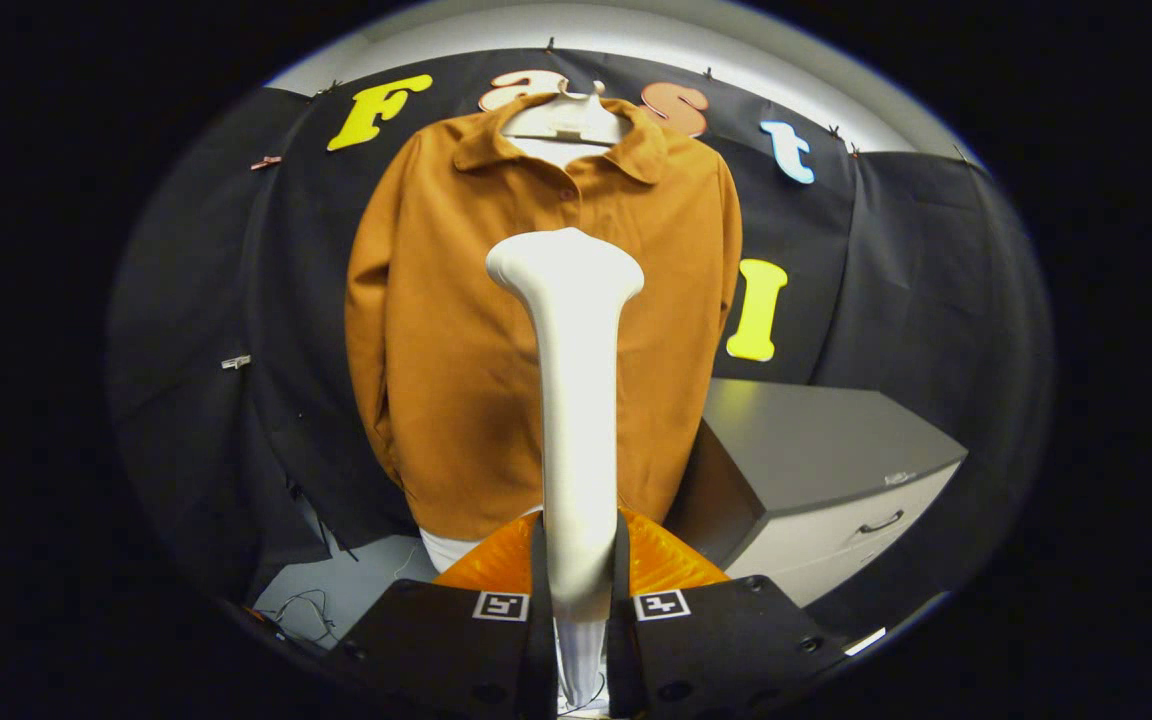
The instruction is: Iron the clothes twice with a garment steamer, once on the left side and once on the right side.
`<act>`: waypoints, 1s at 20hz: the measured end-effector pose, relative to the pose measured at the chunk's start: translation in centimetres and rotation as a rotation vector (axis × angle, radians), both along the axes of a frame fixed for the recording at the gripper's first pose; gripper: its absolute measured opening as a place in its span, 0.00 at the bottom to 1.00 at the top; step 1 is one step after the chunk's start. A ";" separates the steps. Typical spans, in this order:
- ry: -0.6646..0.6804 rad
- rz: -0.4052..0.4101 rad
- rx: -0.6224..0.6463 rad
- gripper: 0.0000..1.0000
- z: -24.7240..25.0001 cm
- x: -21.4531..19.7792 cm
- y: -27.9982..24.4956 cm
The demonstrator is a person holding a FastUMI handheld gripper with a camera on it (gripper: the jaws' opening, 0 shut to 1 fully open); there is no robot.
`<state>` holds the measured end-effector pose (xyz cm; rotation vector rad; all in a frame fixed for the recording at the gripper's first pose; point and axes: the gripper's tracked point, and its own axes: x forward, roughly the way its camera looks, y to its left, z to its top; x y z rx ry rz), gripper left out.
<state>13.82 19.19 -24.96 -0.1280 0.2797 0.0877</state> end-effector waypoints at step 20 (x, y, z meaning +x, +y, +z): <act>-0.140 -0.026 -0.117 0.23 3.0 8.8 8.0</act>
